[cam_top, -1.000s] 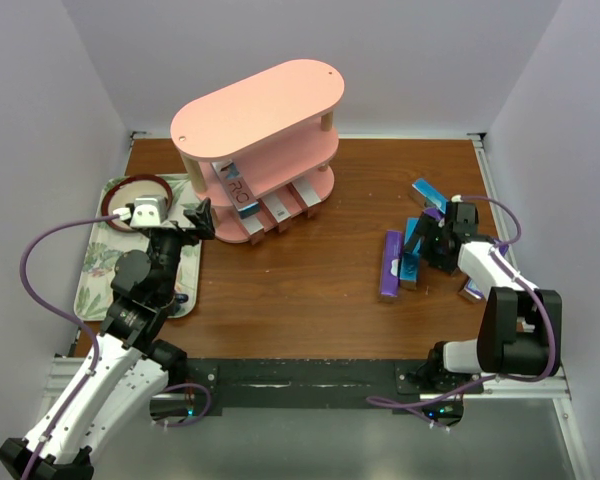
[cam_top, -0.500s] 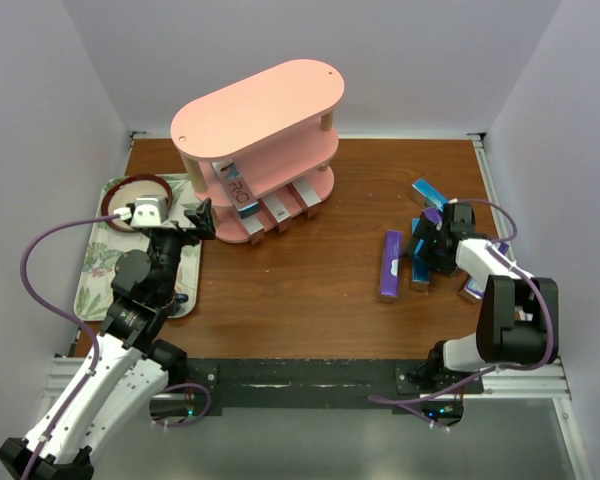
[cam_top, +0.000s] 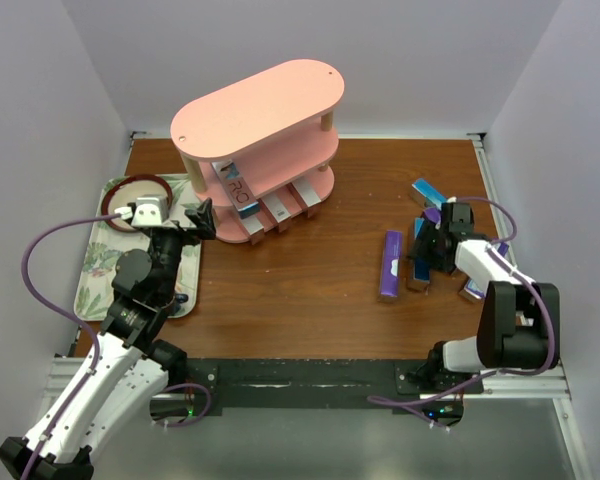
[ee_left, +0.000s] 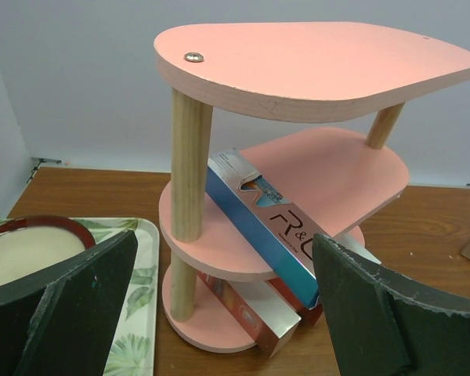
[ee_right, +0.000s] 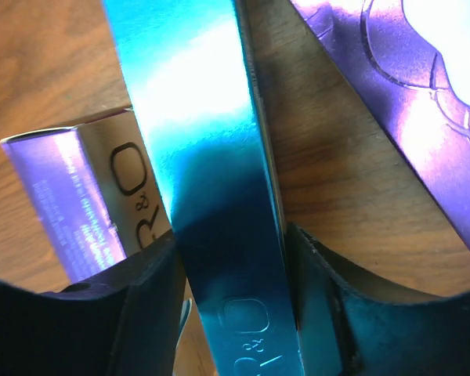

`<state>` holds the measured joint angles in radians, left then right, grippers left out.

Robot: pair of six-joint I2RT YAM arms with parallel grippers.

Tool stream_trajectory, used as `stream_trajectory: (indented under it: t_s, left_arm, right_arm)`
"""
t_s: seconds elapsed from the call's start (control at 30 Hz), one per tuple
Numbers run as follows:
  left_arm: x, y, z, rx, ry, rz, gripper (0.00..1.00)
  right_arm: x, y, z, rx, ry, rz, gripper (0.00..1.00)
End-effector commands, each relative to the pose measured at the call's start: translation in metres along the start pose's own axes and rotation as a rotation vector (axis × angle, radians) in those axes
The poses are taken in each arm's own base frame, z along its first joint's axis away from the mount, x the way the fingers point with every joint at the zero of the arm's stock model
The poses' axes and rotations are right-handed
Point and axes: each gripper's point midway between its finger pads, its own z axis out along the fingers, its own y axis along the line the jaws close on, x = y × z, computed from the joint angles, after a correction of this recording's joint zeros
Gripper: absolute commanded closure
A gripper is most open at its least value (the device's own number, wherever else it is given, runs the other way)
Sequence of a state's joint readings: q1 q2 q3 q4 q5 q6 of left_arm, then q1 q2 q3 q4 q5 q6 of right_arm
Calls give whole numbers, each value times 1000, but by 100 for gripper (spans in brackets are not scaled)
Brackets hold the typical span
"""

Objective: Place and organize the toothpastes onto the shelf

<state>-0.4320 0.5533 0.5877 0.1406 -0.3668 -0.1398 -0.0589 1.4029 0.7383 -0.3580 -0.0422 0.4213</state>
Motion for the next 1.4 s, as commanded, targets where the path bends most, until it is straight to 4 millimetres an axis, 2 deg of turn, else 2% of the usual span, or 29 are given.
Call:
stream_trajectory:
  t_s: [0.0, 0.13, 0.27, 0.37, 0.47, 0.6, 0.9, 1.07, 1.23, 1.3, 1.37]
  left_arm:
    - [-30, -7, 2, 28, -67, -40, 1]
    - [-30, -12, 2, 55, -66, -37, 1]
    - [-31, -20, 1, 103, -71, -35, 1]
    - [-33, -27, 0, 142, -77, -30, 1]
    - [-33, -33, -1, 179, -80, -27, 1]
    - [-36, -41, -4, 230, -96, -21, 1]
    - [-41, -49, -9, 286, -120, -4, 2]
    - [-41, -51, -10, 298, -123, 2, 1]
    - [-40, -53, -9, 307, -121, 2, 2]
    - [-40, -53, -9, 310, -121, 2, 2]
    - [-40, -55, -10, 324, -120, 2, 1]
  right_arm:
    - [-27, 6, -22, -5, -104, -17, 55]
    - [-33, 10, -34, -26, -138, -20, 62]
    - [-44, 27, -53, -106, -185, -29, 68]
    - [-53, 41, -72, -176, -222, -39, 69]
    - [-58, 67, -94, -317, -246, -59, 69]
    - [-59, 115, -130, -604, -247, -98, 69]
    - [-53, 203, -182, -991, -219, -141, 69]
    - [-56, 242, -196, -1143, -195, -111, 69]
    - [-58, 279, -206, -1225, -157, -108, 69]
    - [-59, 290, -205, -1247, -153, -109, 69]
    - [-63, 297, -212, -1284, -164, -95, 69]
